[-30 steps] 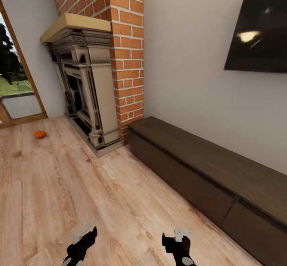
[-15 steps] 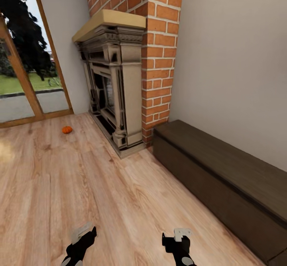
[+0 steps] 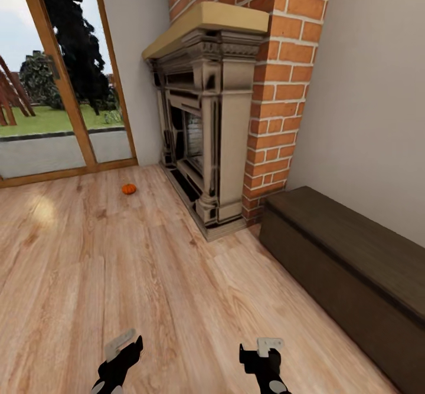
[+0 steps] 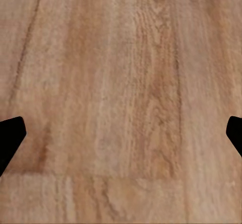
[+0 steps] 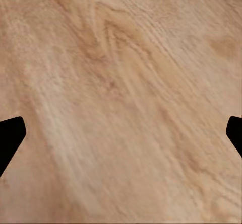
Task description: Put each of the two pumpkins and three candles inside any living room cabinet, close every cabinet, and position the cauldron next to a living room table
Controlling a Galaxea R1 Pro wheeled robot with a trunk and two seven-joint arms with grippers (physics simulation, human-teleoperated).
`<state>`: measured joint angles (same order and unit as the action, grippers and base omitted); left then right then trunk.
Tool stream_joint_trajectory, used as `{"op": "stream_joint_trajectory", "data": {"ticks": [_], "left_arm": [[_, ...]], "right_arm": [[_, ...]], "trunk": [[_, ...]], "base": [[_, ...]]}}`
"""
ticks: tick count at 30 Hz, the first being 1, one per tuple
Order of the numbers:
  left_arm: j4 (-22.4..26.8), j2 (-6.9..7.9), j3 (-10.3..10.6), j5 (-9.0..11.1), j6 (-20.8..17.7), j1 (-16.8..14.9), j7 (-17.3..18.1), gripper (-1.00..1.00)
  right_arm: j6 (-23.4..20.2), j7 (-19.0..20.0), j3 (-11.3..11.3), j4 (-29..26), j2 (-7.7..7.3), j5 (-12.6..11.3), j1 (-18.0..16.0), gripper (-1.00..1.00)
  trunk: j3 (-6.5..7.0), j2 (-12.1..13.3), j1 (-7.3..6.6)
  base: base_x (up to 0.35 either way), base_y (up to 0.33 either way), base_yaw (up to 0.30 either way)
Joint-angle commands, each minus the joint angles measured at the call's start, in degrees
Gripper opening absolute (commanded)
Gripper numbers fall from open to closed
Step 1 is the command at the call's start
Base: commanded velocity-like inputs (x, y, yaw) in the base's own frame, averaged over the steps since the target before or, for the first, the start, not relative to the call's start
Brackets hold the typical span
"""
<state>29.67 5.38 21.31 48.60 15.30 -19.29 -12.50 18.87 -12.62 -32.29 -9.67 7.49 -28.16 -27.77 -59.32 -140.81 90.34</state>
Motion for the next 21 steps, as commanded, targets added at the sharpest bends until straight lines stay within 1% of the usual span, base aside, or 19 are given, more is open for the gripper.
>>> {"op": "stream_joint_trajectory", "data": {"ticks": [1, 13, 17, 21], "left_arm": [[0.0, 0.07, 0.5, 0.4, 0.3, 0.0, -0.4, 1.00], [0.0, 0.07, 0.5, 0.4, 0.3, 0.0, -0.4, 1.00], [0.0, 0.07, 0.5, 0.4, 0.3, 0.0, -0.3, 1.00], [0.0, 0.07, 0.5, 0.3, 0.3, 0.0, -0.3, 1.00]], "right_arm": [[0.3, -0.3, -0.5, 0.0, -0.01, -0.4, 0.0, 1.00], [0.4, -0.2, -0.5, -0.3, -0.02, -0.4, 0.0, 1.00], [0.4, 0.4, -0.5, -0.3, -0.03, -0.4, 0.0, 1.00], [0.4, 3.2, -0.5, -0.2, -0.09, -0.4, -0.1, 1.00]], "trunk": [[-0.07, 0.0, 0.02], [-0.15, 0.0, 0.02], [-0.37, 0.0, 0.02], [-0.63, 0.0, 0.02]], "base": [[0.289, 0.203, 0.080], [0.289, 0.203, 0.004], [0.265, 0.207, -0.158], [0.221, 0.224, -0.200]]}}
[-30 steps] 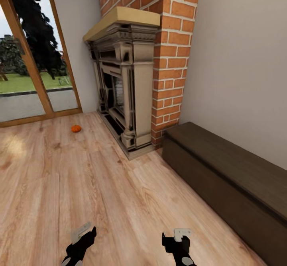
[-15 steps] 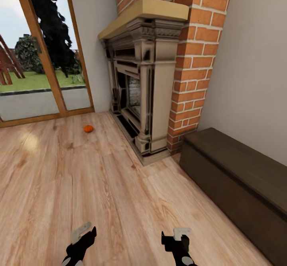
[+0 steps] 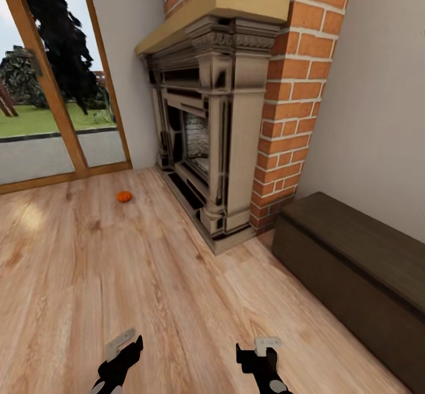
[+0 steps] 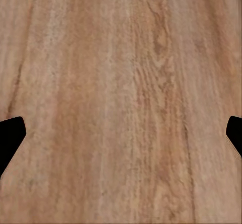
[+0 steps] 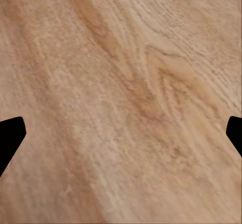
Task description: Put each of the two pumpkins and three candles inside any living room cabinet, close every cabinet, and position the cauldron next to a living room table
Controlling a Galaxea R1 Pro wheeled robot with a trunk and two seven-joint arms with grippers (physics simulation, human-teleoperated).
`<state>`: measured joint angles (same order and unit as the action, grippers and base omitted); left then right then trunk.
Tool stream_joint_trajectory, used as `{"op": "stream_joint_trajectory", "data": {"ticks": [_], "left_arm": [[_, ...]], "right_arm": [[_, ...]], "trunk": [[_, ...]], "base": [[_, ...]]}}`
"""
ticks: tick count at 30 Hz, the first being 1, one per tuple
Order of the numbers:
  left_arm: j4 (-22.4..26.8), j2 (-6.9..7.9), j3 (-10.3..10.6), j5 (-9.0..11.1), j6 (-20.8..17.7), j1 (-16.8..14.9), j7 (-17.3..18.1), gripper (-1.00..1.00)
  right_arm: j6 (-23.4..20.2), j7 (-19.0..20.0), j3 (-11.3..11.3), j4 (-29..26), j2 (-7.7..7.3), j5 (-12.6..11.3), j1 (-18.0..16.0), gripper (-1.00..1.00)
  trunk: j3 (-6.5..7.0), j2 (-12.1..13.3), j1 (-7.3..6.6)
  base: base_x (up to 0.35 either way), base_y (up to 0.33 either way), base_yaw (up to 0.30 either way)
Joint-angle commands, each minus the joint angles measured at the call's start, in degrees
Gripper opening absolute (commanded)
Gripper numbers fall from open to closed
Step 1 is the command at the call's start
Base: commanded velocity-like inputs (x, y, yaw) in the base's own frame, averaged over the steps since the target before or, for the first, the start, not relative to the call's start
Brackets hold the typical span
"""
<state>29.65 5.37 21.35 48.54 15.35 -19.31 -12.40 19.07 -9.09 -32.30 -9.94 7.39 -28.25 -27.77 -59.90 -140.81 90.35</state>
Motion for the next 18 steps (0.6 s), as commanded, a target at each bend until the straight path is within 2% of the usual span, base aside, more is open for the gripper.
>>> {"op": "stream_joint_trajectory", "data": {"ticks": [1, 6, 12, 18], "left_arm": [[0.1, 0.08, 0.5, 0.3, 0.3, 0.0, -0.4, 1.00], [0.1, 0.08, 0.5, 0.3, 0.3, 0.0, -0.4, 1.00], [0.1, 0.08, 0.5, 0.2, 0.3, 0.0, -0.4, 1.00], [0.1, 0.08, 0.5, 0.1, 0.4, 0.0, -0.4, 1.00]], "right_arm": [[0.2, 0.5, -0.5, 0.1, 0.00, -0.3, -0.1, 1.00], [0.2, 2.0, -0.5, 0.0, 0.00, -0.3, -0.1, 1.00], [0.2, 2.2, -0.5, -0.1, 0.00, -0.3, 0.0, 1.00], [0.2, 2.3, -0.5, -0.2, 0.00, -0.3, 0.0, 1.00]], "trunk": [[-0.12, 0.0, 0.01], [-0.45, 0.0, 0.01], [-0.86, 0.0, 0.01], [-1.26, 0.0, 0.01]], "base": [[0.179, 0.229, -0.205], [0.035, 0.236, -0.207], [-0.159, 0.244, -0.208], [-0.046, 0.064, -0.208]]}}
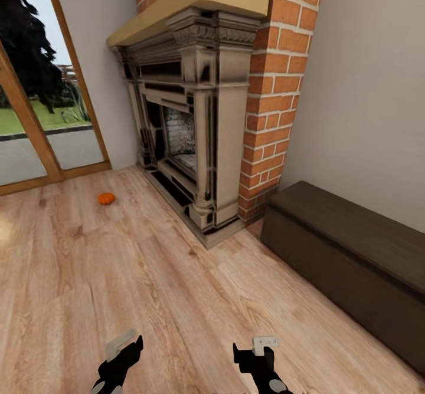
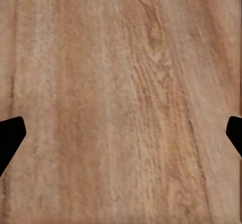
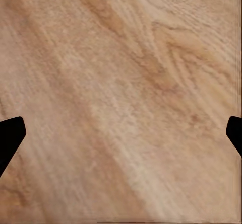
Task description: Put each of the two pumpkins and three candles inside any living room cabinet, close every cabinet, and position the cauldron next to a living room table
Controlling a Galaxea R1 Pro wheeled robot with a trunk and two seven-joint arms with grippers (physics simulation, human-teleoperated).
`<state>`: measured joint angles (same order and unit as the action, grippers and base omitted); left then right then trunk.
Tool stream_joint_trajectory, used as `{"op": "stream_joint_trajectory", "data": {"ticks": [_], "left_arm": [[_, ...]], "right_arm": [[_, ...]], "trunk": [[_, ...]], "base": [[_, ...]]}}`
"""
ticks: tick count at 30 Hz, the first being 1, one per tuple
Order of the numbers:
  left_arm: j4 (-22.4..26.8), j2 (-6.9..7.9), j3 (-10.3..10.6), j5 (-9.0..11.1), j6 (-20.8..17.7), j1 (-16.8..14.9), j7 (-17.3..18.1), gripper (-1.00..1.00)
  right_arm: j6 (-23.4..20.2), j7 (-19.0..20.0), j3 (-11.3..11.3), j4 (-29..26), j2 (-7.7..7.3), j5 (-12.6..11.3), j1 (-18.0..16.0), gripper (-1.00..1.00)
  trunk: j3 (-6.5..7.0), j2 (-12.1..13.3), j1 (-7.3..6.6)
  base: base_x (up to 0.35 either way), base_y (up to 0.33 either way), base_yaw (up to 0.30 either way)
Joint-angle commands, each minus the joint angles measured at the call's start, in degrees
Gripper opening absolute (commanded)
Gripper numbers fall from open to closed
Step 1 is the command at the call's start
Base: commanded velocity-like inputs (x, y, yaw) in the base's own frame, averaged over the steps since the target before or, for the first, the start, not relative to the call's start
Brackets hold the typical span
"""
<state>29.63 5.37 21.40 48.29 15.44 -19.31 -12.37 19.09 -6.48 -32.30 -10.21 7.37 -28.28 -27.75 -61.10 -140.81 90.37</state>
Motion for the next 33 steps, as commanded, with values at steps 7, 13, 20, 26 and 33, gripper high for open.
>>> {"op": "stream_joint_trajectory", "data": {"ticks": [7, 13, 20, 26, 33], "left_arm": [[0.1, 0.07, 0.5, 0.2, 0.3, 0.0, -0.5, 1.00], [0.1, 0.07, 0.5, 0.2, 0.4, 0.0, -0.5, 1.00], [0.1, 0.00, 0.6, 0.2, 0.4, 0.0, -0.5, 1.00], [0.1, -0.01, 0.6, 0.2, 0.3, 0.0, -0.5, 1.00], [0.1, 0.05, 0.5, 0.2, 0.3, 0.0, -0.5, 1.00]], "right_arm": [[0.2, -0.3, -0.5, 0.0, 0.01, -0.3, -0.1, 1.00], [0.2, -0.3, -0.4, 0.0, 0.01, -0.3, 0.0, 1.00], [0.2, -0.3, -0.4, 0.0, 0.01, -0.3, -0.1, 1.00], [0.2, -0.3, -0.4, 0.0, 0.01, -0.3, -0.1, 1.00], [0.2, -0.3, -0.4, 0.0, 0.04, -0.3, -0.1, 1.00]], "trunk": [[-0.52, 0.0, -0.01], [-0.92, 0.0, -0.01], [-1.39, 0.0, -0.01], [-1.78, 0.0, -0.01], [-2.18, 0.0, -0.01]], "base": [[-0.002, 0.002, -0.208], [0.000, 0.000, -0.208], [0.000, 0.000, -0.208], [0.000, 0.000, -0.213], [0.000, 0.001, -0.227]]}}
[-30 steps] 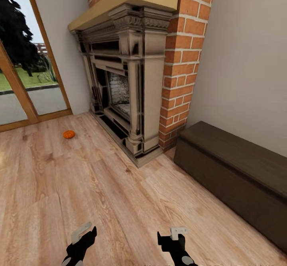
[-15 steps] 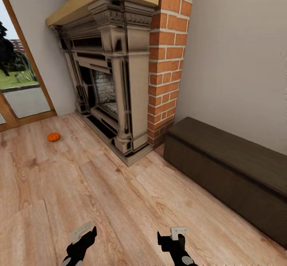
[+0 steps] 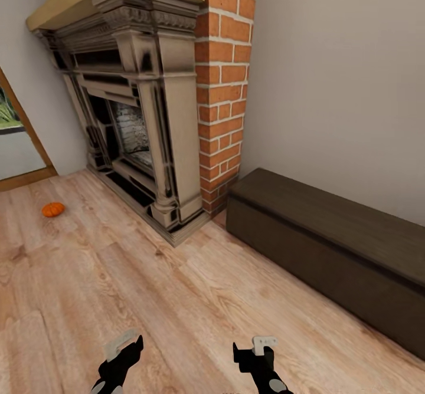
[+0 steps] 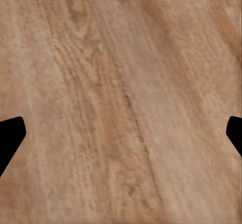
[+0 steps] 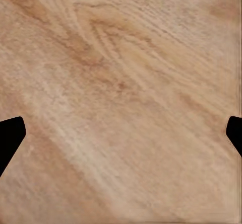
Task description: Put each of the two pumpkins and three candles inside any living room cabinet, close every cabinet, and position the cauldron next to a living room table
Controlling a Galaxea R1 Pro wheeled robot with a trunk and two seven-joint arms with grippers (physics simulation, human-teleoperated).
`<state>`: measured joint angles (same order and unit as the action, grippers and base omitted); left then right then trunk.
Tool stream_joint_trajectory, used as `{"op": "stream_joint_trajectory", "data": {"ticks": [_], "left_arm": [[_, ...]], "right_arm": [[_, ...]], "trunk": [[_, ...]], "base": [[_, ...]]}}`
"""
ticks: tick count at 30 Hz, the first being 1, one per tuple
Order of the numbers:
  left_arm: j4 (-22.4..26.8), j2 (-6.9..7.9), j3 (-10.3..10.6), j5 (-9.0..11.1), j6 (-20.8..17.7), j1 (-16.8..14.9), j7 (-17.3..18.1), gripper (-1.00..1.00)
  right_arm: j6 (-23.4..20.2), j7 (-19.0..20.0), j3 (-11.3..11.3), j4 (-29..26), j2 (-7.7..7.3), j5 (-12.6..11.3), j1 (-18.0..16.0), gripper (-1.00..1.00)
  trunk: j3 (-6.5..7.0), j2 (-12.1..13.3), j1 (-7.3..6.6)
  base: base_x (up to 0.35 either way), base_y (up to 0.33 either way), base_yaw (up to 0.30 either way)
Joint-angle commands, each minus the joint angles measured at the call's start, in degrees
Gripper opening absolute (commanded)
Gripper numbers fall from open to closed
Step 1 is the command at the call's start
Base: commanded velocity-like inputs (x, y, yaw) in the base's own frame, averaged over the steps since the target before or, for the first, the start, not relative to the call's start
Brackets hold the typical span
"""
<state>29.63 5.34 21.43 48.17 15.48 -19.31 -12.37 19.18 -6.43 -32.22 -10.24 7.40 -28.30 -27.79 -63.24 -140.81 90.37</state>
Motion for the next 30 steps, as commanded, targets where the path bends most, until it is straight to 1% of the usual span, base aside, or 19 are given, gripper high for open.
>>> {"op": "stream_joint_trajectory", "data": {"ticks": [1, 9, 18, 23, 30], "left_arm": [[0.1, 0.09, 0.5, 0.4, 0.3, 0.0, -0.5, 1.00], [0.1, 0.11, 0.5, 0.4, 0.3, 0.0, -0.5, 1.00], [0.1, 0.11, 0.5, 0.4, 0.3, 0.0, -0.5, 1.00], [0.1, 0.11, 0.5, 0.4, 0.3, 0.0, -0.5, 1.00], [0.1, 0.11, 0.5, 0.4, 0.4, 0.0, -0.5, 1.00]], "right_arm": [[0.2, -0.3, -0.5, 0.0, 0.00, -0.3, 0.0, 1.00], [0.3, -0.4, -0.2, 0.0, 0.03, -1.0, 0.0, 1.00], [0.4, -0.1, -0.1, 0.0, 0.02, -1.0, 0.0, 1.00], [1.0, -0.1, -0.1, 0.0, -0.01, -1.1, 0.0, 1.00], [1.5, -0.1, -0.1, 0.0, 0.01, -1.1, 0.0, 1.00]], "trunk": [[-0.09, 0.0, -0.01], [0.12, 0.0, -0.01], [0.75, 0.0, -0.01], [1.11, 0.0, -0.01], [1.63, 0.0, -0.01]], "base": [[0.000, 0.020, -0.242], [0.049, 0.158, -0.252], [0.161, 0.182, -0.222], [0.120, 0.045, -0.216], [0.015, 0.003, -0.213]]}}
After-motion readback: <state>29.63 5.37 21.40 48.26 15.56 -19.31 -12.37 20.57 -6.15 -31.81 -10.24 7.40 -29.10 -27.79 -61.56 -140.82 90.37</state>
